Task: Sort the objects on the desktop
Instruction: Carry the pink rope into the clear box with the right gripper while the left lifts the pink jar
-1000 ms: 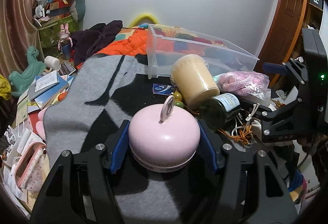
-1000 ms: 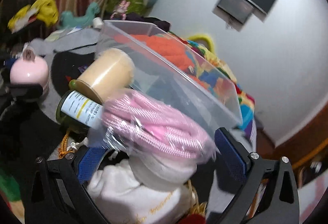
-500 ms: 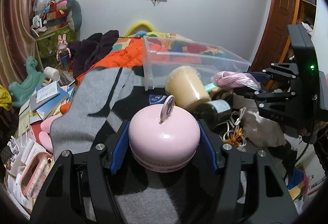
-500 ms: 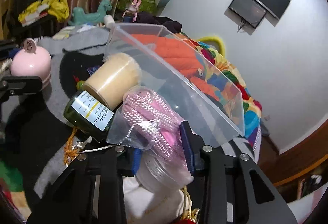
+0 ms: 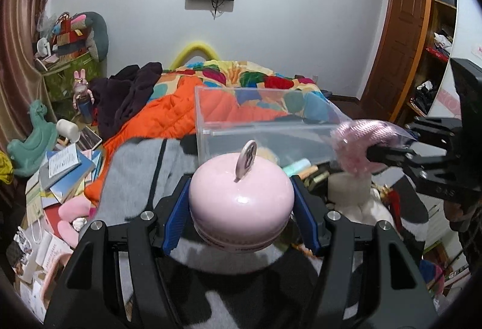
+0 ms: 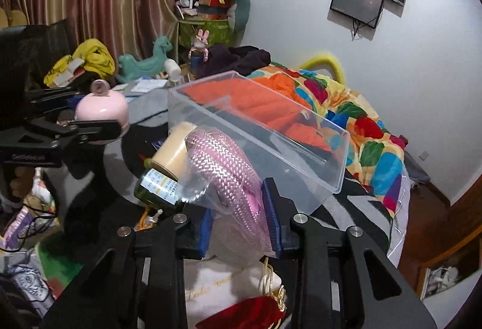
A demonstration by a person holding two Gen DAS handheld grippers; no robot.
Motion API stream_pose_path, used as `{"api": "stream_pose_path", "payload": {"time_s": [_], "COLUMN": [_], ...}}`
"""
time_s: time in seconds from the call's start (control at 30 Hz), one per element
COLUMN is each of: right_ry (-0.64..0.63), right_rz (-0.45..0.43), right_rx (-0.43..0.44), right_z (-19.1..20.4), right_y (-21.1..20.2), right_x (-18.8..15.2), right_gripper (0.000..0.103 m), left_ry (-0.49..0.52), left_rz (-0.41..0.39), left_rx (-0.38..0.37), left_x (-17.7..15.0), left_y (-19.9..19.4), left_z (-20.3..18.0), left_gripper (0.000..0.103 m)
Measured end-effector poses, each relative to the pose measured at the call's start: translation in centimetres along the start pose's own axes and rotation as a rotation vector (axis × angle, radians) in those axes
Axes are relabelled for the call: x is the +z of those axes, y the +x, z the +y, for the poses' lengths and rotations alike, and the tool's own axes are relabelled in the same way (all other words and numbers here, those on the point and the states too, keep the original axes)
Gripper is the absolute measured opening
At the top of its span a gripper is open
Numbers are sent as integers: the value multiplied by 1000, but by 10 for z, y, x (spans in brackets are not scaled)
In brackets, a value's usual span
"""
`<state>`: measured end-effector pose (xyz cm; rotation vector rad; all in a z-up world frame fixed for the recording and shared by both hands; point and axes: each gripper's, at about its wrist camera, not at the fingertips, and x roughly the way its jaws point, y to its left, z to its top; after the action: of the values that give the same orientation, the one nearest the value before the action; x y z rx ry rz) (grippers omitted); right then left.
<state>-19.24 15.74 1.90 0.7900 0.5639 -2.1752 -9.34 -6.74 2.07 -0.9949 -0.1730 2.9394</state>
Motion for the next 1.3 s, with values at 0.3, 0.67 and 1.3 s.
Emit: {"api": "stream_pose_path", "payload": {"time_s": [0.3, 0.67, 1.3], "right_ry": [38, 108, 193], "right_rz": [-45, -99, -93], "right_rx": [15, 1, -41], "right_z": [-18, -47, -92], "right_y": [-18, -33, 17], "right_x": [11, 36, 63], "right_gripper": [25, 25, 25], "left_ry": [-9, 41, -12], "left_rz": [19, 11, 76], "left_rx": [-13, 23, 17], "left_x": [33, 67, 114], "left_y": [16, 28, 108], "left_z": [2, -8, 5], "left_gripper": [63, 63, 63]}}
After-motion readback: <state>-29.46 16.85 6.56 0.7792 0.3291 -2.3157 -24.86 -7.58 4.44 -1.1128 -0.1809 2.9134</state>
